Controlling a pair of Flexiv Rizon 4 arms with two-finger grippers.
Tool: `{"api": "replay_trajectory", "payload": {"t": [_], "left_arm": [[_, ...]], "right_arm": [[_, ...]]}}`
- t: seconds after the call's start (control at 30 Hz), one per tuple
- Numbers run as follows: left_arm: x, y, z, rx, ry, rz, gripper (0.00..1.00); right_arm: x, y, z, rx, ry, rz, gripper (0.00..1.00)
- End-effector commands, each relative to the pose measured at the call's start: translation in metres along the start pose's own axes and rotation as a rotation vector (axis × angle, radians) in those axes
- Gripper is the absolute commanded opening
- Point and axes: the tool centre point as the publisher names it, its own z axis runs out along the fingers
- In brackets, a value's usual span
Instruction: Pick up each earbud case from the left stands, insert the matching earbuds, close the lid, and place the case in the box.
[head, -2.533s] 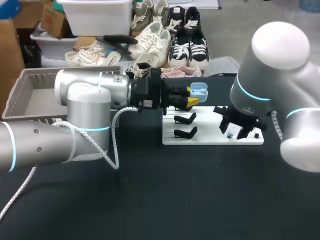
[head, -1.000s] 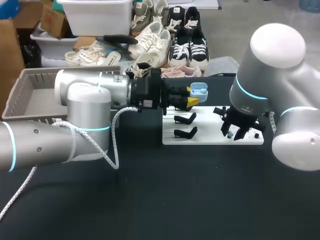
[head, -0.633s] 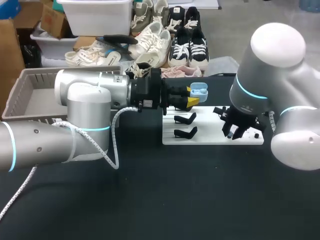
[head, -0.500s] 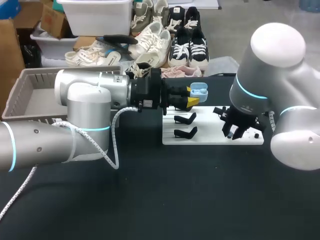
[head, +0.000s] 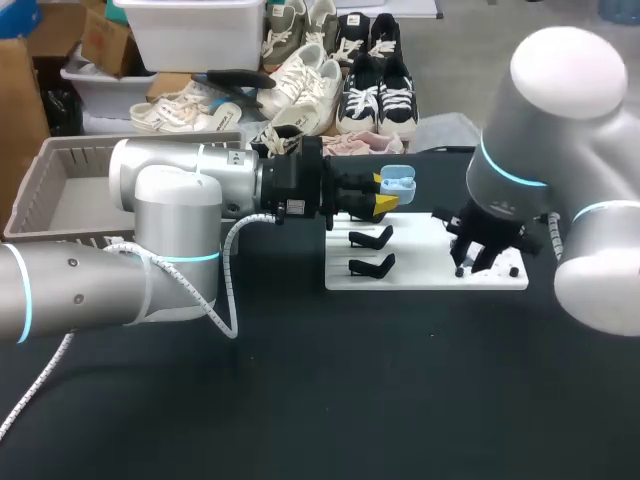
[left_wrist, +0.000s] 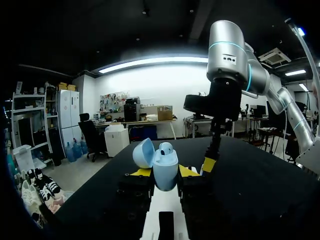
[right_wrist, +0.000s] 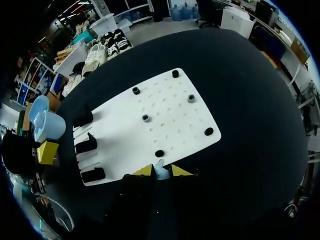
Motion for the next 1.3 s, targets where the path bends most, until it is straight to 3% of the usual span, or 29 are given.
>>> {"api": "replay_trajectory", "payload": {"t": [0.03, 0.33, 0.67, 1.03, 1.3], "left_arm": [[0.000, -0.001, 0.000, -0.003, -0.001, 0.001, 0.00], [0.000, -0.001, 0.000, -0.003, -0.001, 0.001, 0.00], [0.000, -0.001, 0.000, -0.003, -0.001, 0.001, 0.00], [0.000, -0.001, 0.000, -0.003, -0.001, 0.001, 0.00], [0.000, -0.001, 0.000, -0.003, -0.001, 0.001, 0.00]], "right_arm": [[0.002, -0.009, -0.031, -0.008, 0.035, -0.035, 0.00], [0.003, 0.011, -0.085, -0.093, 0.098, -0.339, 0.00], [-0.004, 0.045, -0.123, -0.069, 0.098, -0.564, 0.00], [-0.020, 0.090, -0.133, -0.086, 0.116, -0.661, 0.00], [-0.029, 0.113, -0.121, -0.085, 0.132, -0.702, 0.00]]}}
